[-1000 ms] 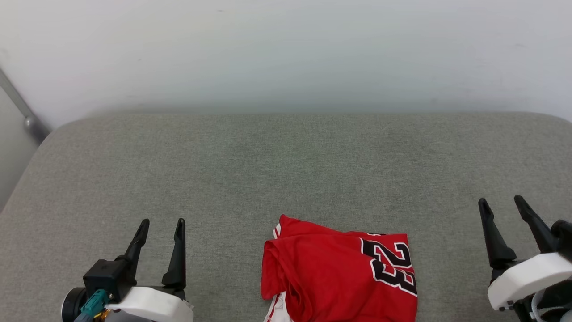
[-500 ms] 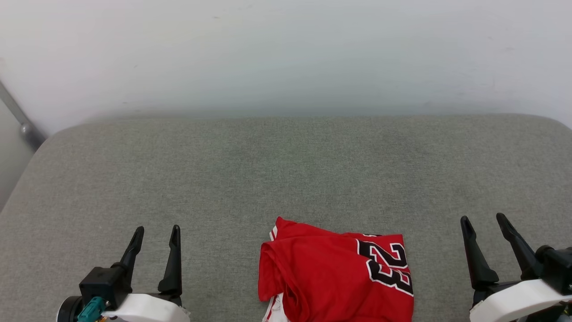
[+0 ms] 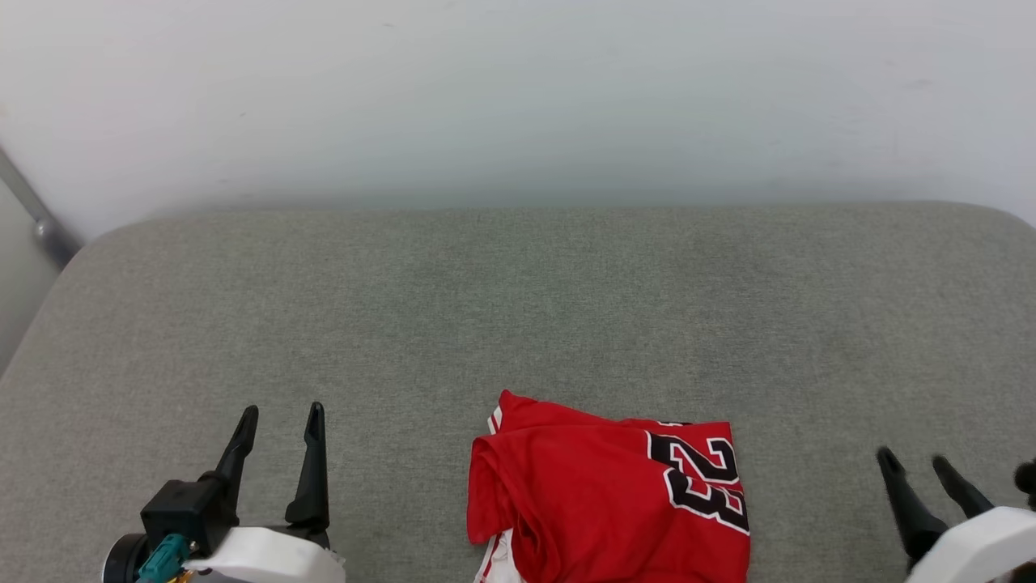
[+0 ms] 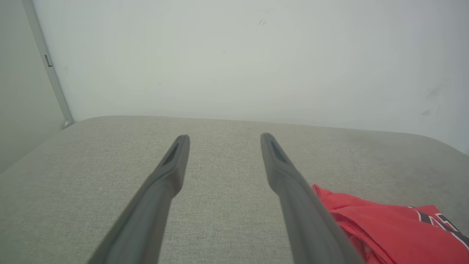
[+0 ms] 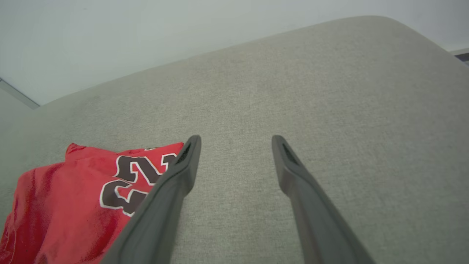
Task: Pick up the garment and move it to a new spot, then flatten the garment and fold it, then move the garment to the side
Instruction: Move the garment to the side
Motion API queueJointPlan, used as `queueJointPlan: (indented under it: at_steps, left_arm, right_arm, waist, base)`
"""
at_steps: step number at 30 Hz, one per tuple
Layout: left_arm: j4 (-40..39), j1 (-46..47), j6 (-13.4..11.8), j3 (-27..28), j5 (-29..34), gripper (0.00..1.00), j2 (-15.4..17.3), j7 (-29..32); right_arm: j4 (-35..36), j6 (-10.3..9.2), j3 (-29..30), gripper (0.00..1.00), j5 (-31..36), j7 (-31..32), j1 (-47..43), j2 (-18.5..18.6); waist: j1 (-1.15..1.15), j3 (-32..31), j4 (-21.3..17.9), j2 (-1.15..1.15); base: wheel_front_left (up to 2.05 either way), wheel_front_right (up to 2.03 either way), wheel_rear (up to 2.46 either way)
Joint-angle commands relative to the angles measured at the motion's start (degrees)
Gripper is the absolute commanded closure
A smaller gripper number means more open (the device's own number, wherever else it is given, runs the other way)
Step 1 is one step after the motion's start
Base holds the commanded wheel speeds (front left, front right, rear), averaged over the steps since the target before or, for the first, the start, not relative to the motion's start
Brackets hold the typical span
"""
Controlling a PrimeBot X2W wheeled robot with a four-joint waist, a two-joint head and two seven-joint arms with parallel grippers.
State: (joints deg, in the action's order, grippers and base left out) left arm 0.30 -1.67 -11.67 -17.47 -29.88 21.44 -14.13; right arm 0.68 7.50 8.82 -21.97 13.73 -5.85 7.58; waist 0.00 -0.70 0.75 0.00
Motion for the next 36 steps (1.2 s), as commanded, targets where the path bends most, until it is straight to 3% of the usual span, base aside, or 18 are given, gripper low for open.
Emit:
queueJointPlan:
  at_steps: [1,7,11,14,19,24,28,29,31,36]
  left_arm:
    - [-0.23,0.88,-0.16,0.08,0.27,0.0,-0.18,-0.25]
    - [-0.56,2.65,0.58,-0.15,0.8,0.0,-0.57,-0.59]
    - [-0.8,4.04,1.2,-0.04,1.15,0.0,-0.85,-0.76]
    - [-1.11,5.49,1.85,-0.02,1.53,0.0,-1.22,-0.83]
    - [-0.78,7.87,3.06,-0.31,2.07,0.0,-1.78,-0.98]
    - [-0.03,9.56,4.17,-0.78,2.55,0.0,-2.49,-1.05]
    - [0.74,10.3,4.88,-0.77,2.84,0.0,-2.95,-1.1]
    - [0.96,10.37,4.9,-0.75,2.94,0.0,-3.09,-1.11]
    - [1.44,10.2,5.07,-0.66,2.97,0.0,-3.28,-1.13]
    - [2.31,9.05,4.96,-0.33,3.11,0.0,-3.5,-1.14]
  right_arm:
    - [-1.25,-0.02,1.22,0.0,-1.65,2.82,0.99,0.98]
    - [-7.98,-0.02,6.71,0.0,-10.75,23.64,3.43,2.65]
    - [-10.66,-0.02,10.91,0.0,-16.38,38.25,5.79,-0.83]
    - [-11.94,-0.02,13.9,0.0,-20.62,45.89,8.43,-3.24]
    - [-16.83,-0.02,16.05,0.0,-27.02,50.75,13.8,-4.81]
    - [-26.53,-0.06,11.88,0.0,-35.69,49.97,17.86,-5.05]
    - [-31.69,-0.05,7.29,0.0,-38.19,48.65,19.09,-5.93]
    - [-32.49,-0.06,6.34,0.5,-38.18,48.37,19.2,-6.09]
    - [-33.12,-0.06,4.9,1.0,-38.19,47.84,19.05,-6.29]
    - [-30.04,-0.06,3.2,1.0,-36.61,46.37,18.83,-5.67]
  waist:
    - [0.0,0.26,0.29,0.0]
    - [0.0,2.5,1.93,0.0]
    - [0.0,4.82,3.39,0.0]
    - [0.0,6.9,4.53,0.0]
    - [0.0,10.15,6.37,0.0]
    - [0.0,12.0,7.92,0.0]
    - [0.0,12.41,8.6,0.0]
    - [0.0,12.36,8.72,0.0]
    - [0.0,11.86,8.81,0.0]
    - [0.0,10.14,8.38,0.0]
  base:
    - [0.0,0.0,0.0]
    - [0.0,0.0,0.0]
    - [0.0,0.0,0.0]
    - [0.0,0.0,0.0]
    - [0.0,0.0,0.0]
    - [0.0,0.0,0.0]
    - [0.0,0.0,0.0]
    - [0.0,0.0,0.0]
    - [0.0,0.0,0.0]
    - [0.0,0.0,0.0]
